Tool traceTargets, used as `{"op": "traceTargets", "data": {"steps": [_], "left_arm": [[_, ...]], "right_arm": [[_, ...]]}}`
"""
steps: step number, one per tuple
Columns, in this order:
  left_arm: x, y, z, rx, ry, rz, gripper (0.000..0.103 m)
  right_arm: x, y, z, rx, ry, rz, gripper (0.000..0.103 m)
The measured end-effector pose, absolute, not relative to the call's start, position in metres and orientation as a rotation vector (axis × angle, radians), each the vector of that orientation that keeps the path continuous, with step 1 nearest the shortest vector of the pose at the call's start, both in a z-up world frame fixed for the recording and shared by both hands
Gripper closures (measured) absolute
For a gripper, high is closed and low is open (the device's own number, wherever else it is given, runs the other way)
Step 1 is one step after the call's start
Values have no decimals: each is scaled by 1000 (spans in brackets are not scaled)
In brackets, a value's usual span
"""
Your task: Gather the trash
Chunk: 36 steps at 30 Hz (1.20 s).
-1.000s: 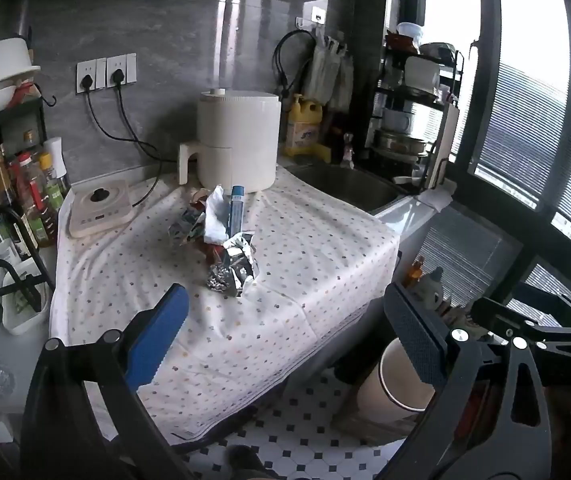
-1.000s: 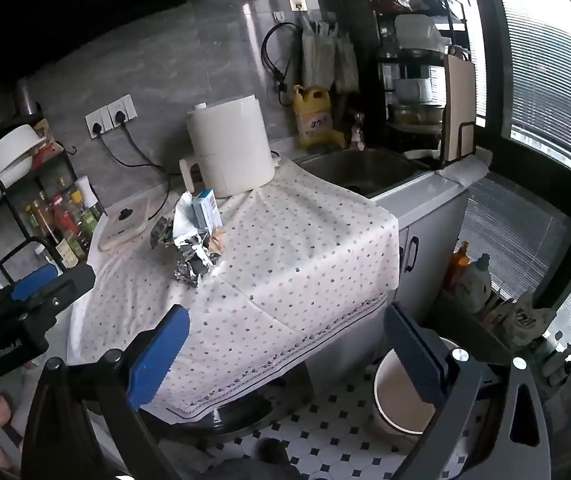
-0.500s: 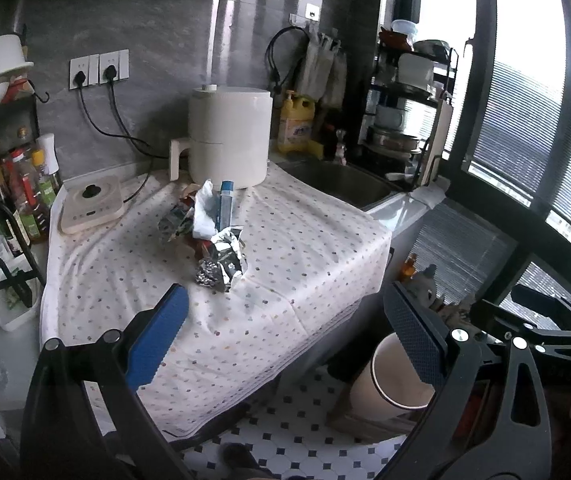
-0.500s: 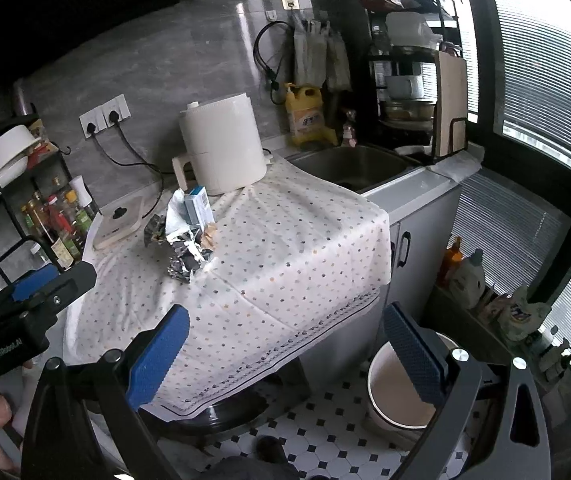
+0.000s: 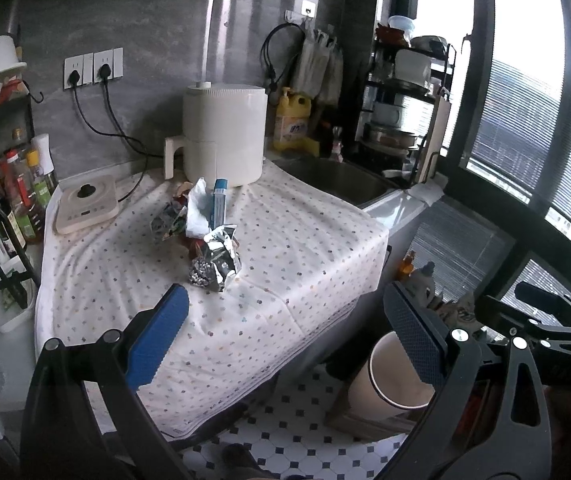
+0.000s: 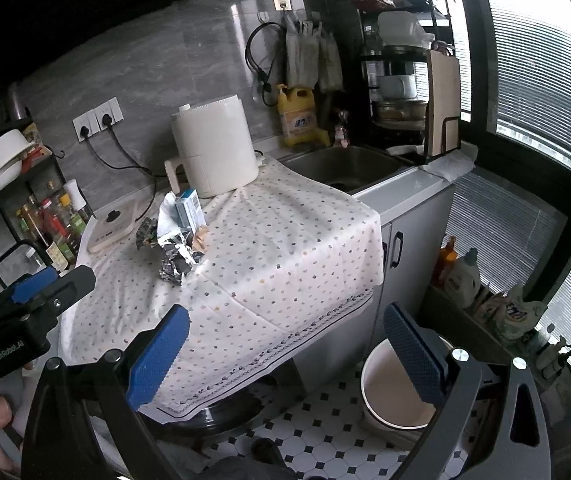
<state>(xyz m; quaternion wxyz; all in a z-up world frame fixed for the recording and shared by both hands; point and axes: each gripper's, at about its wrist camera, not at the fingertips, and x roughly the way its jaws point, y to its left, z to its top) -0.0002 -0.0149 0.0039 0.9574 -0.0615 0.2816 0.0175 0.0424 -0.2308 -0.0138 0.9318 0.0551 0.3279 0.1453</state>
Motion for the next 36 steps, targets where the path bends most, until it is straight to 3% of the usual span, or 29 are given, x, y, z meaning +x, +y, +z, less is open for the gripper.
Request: {"op": "traceTargets", "data": {"steps": [18, 36], "left_arm": [[21, -6, -5, -151, 618, 54, 6], [75, 85, -27, -245, 660, 201, 8]], "right_arm": [[67, -223, -17, 110, 678, 323, 8], [170, -122, -48, 64, 817, 526, 26]]}}
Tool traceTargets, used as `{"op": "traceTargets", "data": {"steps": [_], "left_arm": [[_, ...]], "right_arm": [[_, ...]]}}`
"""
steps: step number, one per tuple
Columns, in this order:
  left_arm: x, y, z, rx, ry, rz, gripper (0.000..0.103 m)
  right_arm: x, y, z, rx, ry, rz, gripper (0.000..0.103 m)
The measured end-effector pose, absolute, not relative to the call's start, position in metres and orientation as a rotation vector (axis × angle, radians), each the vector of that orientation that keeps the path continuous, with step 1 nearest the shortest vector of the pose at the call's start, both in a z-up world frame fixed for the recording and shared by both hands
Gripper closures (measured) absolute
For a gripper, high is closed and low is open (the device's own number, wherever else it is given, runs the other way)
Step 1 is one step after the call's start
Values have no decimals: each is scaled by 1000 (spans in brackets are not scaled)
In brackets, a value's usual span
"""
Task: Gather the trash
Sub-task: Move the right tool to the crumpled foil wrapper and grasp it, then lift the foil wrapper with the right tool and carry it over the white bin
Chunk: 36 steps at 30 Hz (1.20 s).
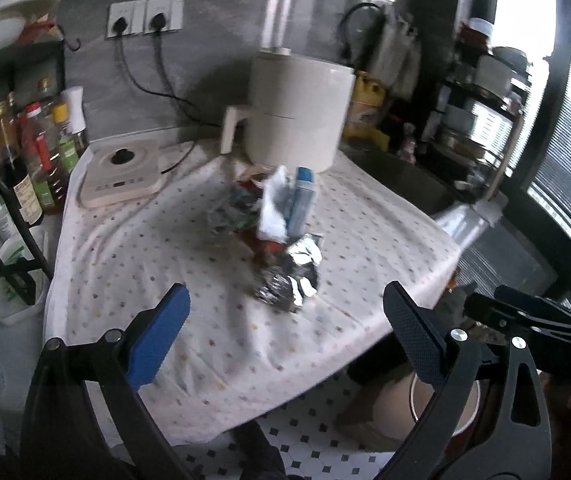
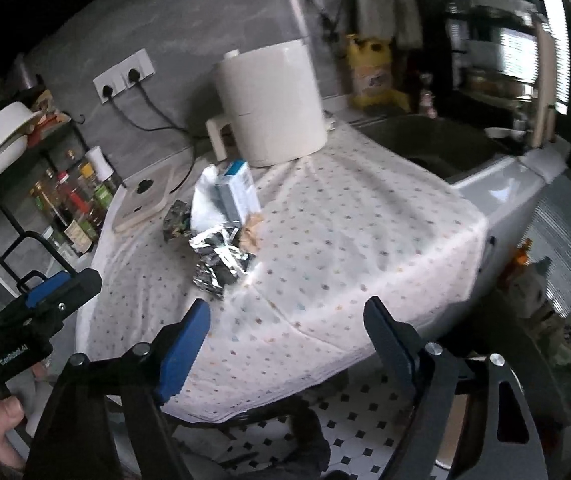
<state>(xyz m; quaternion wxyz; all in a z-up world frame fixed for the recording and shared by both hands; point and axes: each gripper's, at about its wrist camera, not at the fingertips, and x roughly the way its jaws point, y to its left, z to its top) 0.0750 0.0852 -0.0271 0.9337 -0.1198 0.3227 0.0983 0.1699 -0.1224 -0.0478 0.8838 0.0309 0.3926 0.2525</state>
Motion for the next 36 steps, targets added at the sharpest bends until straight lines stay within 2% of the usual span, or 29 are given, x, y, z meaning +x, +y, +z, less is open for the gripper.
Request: {"op": "traceTargets", "data": {"steps": [5, 12, 14, 21, 22, 24, 26, 29, 36], "left_arm": [[93, 112, -34, -277, 668, 241, 15], [119, 143, -47, -306, 694, 283, 22], [126, 150, -53, -303, 713, 295, 26], [148, 171, -64, -296, 746, 298, 27], [152, 173, -66, -296, 749, 293, 27], [160, 176, -72, -294, 754, 284, 27], [167, 177, -77, -290, 764, 279, 27], [183, 180, -87, -297, 778, 262, 27], [214, 179, -104, -271, 826, 234, 27]], "right_arm": [[201, -88, -59, 33, 864, 589, 32], [235, -42, -83, -13, 920, 683, 33], [242, -30, -92, -32, 938, 704, 38], [269, 13, -128, -79, 996, 779, 45], [271, 17, -132, -88, 1000, 779, 47], [279, 21, -140, -87, 1021, 788, 62], [286, 22, -146, -72, 1047, 814, 83], [291, 19, -144, -72, 1038, 834, 89], [307, -2, -132, -11, 1025, 791, 91]]}}
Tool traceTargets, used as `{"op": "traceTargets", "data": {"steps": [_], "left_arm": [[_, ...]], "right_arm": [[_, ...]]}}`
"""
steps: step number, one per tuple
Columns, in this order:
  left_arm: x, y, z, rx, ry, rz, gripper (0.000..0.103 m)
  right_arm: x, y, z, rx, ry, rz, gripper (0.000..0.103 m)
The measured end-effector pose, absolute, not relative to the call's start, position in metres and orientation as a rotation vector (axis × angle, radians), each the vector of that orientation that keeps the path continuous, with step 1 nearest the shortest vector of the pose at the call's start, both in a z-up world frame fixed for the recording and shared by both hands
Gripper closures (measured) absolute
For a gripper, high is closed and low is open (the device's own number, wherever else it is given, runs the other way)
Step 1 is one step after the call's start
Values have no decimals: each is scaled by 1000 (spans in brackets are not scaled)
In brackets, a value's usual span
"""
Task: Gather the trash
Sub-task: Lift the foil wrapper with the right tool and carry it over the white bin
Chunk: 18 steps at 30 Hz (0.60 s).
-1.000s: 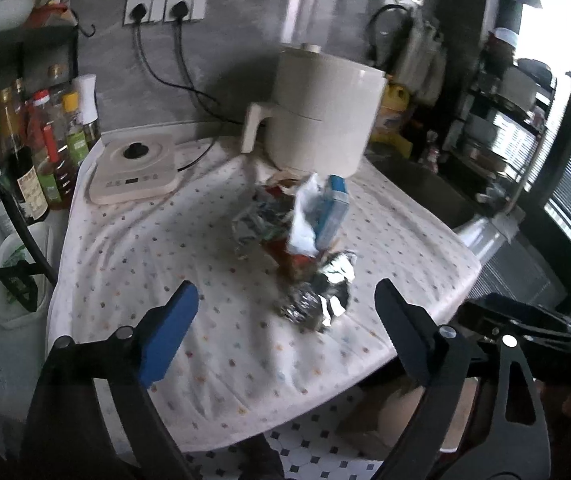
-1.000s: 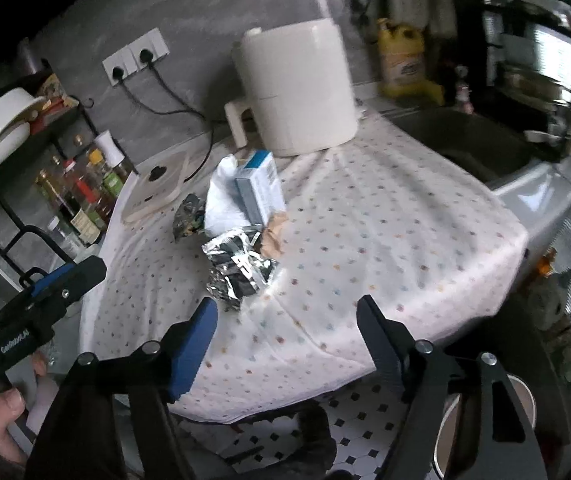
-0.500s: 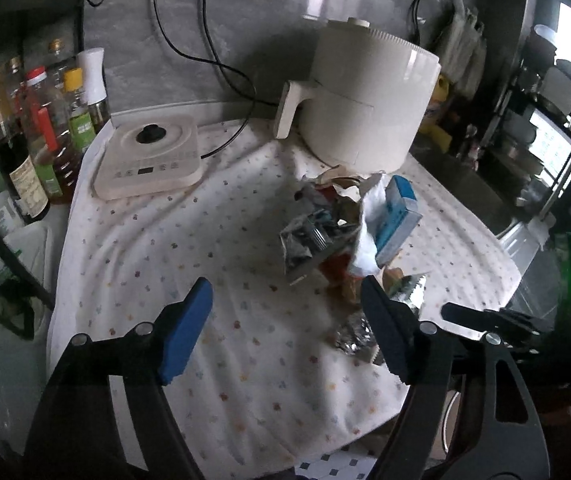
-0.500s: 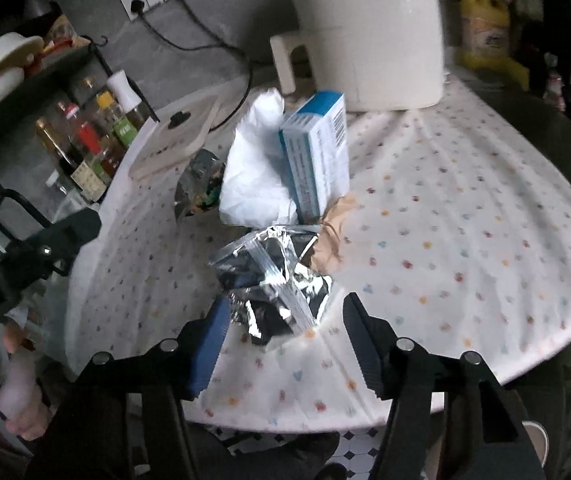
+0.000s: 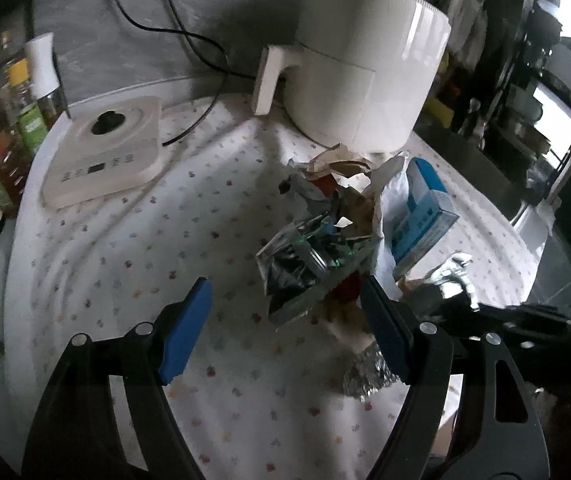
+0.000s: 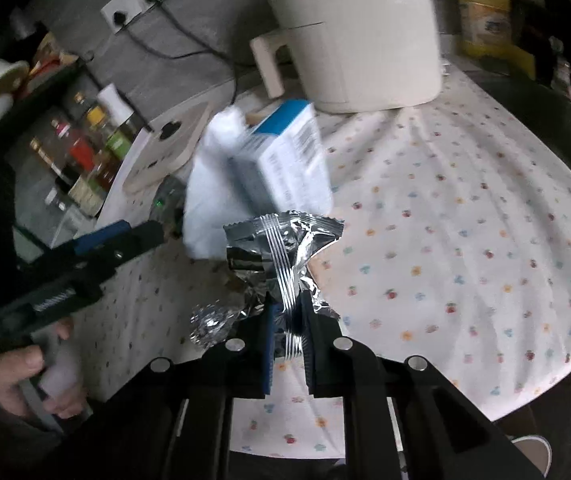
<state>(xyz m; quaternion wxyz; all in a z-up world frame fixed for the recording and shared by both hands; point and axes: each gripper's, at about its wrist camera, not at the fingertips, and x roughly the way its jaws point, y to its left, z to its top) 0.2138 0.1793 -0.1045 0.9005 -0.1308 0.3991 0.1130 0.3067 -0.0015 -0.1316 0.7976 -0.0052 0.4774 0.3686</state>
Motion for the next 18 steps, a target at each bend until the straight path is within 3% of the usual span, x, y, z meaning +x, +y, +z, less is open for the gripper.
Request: {"op": "traceTargets", "data": {"steps": [13, 15, 16, 18], "left_arm": [[248, 180, -124, -177, 868, 189, 27], [250, 182, -123, -182, 857, 174, 43], [251, 183, -124, -197, 859, 163, 58], [250, 188, -125, -218, 851, 158, 66]], "right_arm": [[327, -22, -132, 25, 1044, 679, 91], [329, -22, -131, 31, 1050, 666, 91], [330, -23, -130, 29, 1046, 660, 91], [329, -24, -129, 28, 1038, 658, 91]]}}
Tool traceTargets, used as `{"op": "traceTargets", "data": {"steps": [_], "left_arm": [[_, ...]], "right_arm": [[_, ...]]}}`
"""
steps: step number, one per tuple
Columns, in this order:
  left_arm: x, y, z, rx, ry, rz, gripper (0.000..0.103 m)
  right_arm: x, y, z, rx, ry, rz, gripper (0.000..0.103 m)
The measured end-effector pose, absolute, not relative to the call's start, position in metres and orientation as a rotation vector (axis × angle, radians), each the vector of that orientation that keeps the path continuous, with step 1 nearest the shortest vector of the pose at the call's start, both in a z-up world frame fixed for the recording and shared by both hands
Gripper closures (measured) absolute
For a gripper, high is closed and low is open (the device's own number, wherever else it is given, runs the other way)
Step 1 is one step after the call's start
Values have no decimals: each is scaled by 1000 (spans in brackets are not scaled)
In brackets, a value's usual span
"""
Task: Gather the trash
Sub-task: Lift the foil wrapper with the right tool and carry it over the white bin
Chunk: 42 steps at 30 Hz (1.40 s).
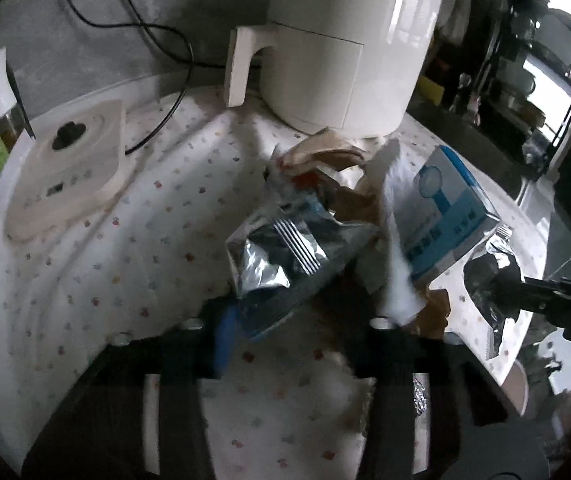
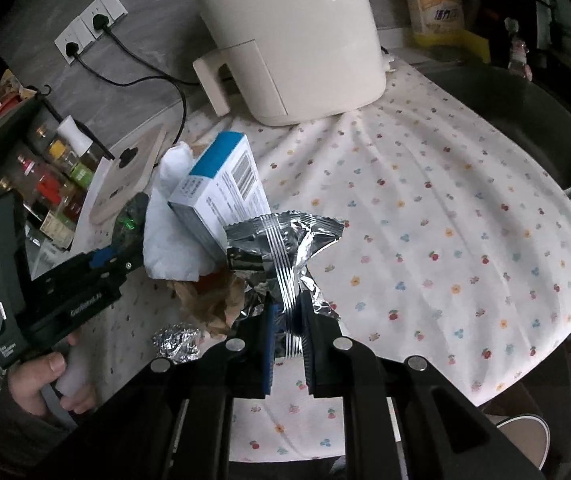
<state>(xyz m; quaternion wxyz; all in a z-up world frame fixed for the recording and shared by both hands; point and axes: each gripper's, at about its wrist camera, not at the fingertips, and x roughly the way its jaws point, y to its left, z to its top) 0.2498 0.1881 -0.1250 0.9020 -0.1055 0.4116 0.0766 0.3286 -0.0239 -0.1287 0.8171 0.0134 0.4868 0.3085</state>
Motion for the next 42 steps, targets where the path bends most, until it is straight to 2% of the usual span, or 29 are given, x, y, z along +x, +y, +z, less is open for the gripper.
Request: {"op": "traceTargets", "data": {"steps": [1, 5, 27, 42], "left_arm": [[247, 190, -124, -217, 838, 173, 82], [236, 198, -117, -260, 810, 206, 89], [129, 153, -52, -280, 636, 322, 89], [124, 63, -47, -232, 645, 162, 89]], "right_arm": [[328, -25, -127, 29, 1029, 660, 91], [326, -31, -126, 44, 1018, 659, 91], [268, -82, -81, 25, 889, 731, 91], [224, -183, -74, 78, 870, 595, 91]]}}
